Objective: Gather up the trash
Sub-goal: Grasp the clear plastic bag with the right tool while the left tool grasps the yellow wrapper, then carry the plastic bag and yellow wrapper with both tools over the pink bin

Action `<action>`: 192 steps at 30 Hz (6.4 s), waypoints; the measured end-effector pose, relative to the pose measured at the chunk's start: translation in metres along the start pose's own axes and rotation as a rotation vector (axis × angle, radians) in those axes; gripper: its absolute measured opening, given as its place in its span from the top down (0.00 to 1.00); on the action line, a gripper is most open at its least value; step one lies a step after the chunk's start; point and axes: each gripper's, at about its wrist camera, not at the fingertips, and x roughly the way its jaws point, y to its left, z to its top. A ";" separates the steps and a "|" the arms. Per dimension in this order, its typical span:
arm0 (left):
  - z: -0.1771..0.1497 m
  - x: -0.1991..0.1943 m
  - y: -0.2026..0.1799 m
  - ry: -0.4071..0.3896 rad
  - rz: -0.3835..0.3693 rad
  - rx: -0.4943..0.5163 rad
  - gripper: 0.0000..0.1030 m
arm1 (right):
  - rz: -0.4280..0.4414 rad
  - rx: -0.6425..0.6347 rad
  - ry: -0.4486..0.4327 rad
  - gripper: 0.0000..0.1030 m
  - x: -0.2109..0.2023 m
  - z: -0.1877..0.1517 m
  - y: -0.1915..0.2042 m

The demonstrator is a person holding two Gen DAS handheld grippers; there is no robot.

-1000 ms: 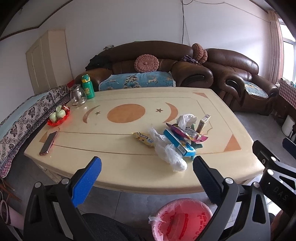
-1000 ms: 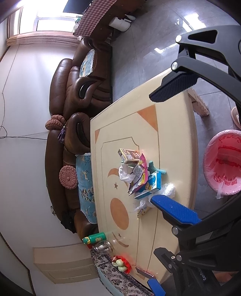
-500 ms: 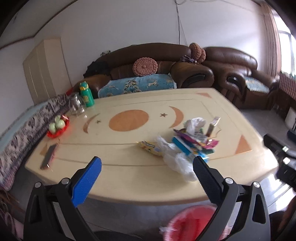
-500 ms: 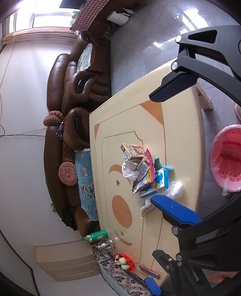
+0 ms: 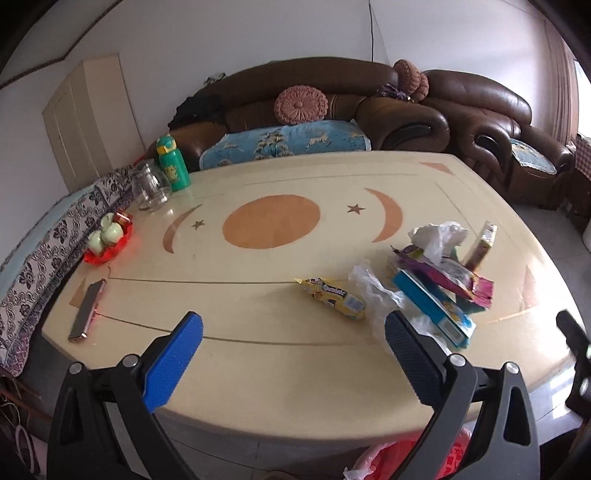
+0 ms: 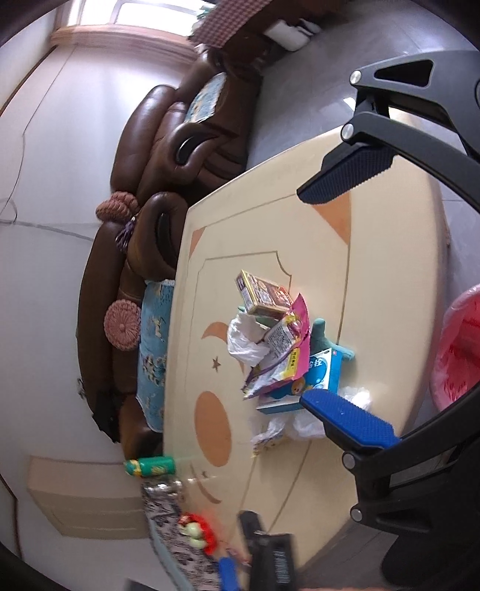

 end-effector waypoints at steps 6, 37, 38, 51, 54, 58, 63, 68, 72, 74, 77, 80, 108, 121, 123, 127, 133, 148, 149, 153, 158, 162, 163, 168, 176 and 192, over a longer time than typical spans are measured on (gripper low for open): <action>0.005 0.028 0.004 0.049 -0.053 -0.029 0.06 | 0.064 -0.053 -0.002 0.05 0.014 -0.012 0.014; 0.045 0.181 0.027 0.384 -0.290 -0.403 0.06 | 0.247 -0.184 0.070 0.33 0.086 -0.061 0.111; 0.046 0.184 0.027 0.389 -0.288 -0.410 0.06 | 0.255 -0.180 0.070 0.33 0.086 -0.061 0.111; 0.036 0.227 0.019 0.581 -0.340 -0.552 0.22 | 0.293 -0.159 0.106 0.33 0.099 -0.065 0.114; 0.037 0.229 0.016 0.587 -0.320 -0.550 0.23 | 0.305 -0.145 0.113 0.33 0.102 -0.065 0.113; 0.039 0.232 0.013 0.605 -0.287 -0.555 0.23 | 0.318 -0.134 0.126 0.33 0.107 -0.066 0.113; 0.044 0.236 0.004 0.648 -0.200 -0.512 0.34 | 0.315 -0.123 0.127 0.33 0.113 -0.064 0.112; 0.043 0.238 0.006 0.678 -0.174 -0.493 0.45 | 0.319 -0.119 0.119 0.41 0.108 -0.065 0.112; 0.044 0.239 -0.002 0.691 -0.141 -0.437 0.45 | 0.325 -0.126 0.124 0.43 0.108 -0.064 0.113; 0.048 0.241 -0.013 0.695 -0.108 -0.397 0.45 | 0.326 -0.124 0.122 0.44 0.107 -0.063 0.113; 0.048 0.243 -0.018 0.706 -0.099 -0.380 0.45 | 0.319 -0.128 0.122 0.47 0.108 -0.061 0.114; 0.049 0.245 -0.013 0.725 -0.103 -0.413 0.50 | 0.316 -0.125 0.126 0.57 0.111 -0.060 0.113; 0.056 0.241 0.004 0.692 -0.176 -0.355 0.84 | 0.297 -0.112 0.022 0.73 0.062 -0.067 0.083; 0.057 0.197 -0.009 0.601 -0.214 -0.327 0.84 | 0.279 -0.063 -0.031 0.73 0.028 -0.064 0.065; 0.061 0.184 -0.003 0.577 -0.207 -0.314 0.84 | 0.275 -0.033 -0.051 0.73 0.019 -0.057 0.057; 0.067 0.160 0.007 0.529 -0.205 -0.285 0.84 | 0.233 -0.027 -0.091 0.73 0.002 -0.044 0.045; 0.067 0.106 0.008 0.415 -0.192 -0.220 0.84 | 0.147 -0.017 -0.110 0.73 -0.020 -0.025 0.028; 0.005 -0.033 -0.012 0.225 -0.206 -0.086 0.84 | 0.028 0.019 -0.080 0.73 -0.085 -0.015 0.014; 0.000 -0.038 -0.013 0.224 -0.214 -0.080 0.84 | 0.016 0.016 -0.075 0.73 -0.090 -0.018 0.014; -0.023 -0.061 -0.023 0.227 -0.245 -0.058 0.84 | -0.008 0.015 -0.049 0.73 -0.108 -0.029 0.012; -0.045 -0.085 -0.031 0.213 -0.259 -0.043 0.84 | -0.020 0.018 -0.034 0.73 -0.126 -0.035 0.009; -0.061 -0.105 -0.038 0.187 -0.252 -0.025 0.84 | -0.023 0.012 -0.023 0.73 -0.142 -0.042 0.011; -0.065 -0.109 -0.040 0.187 -0.256 -0.020 0.84 | -0.020 0.011 -0.017 0.73 -0.146 -0.045 0.011; -0.085 -0.123 -0.050 0.168 -0.223 0.012 0.84 | -0.020 0.009 0.022 0.73 -0.158 -0.061 0.012; -0.119 -0.127 -0.066 0.160 -0.197 0.045 0.84 | -0.015 0.004 0.123 0.72 -0.158 -0.092 0.017; -0.156 -0.103 -0.084 0.200 -0.308 0.093 0.84 | -0.004 0.021 0.279 0.72 -0.127 -0.142 0.020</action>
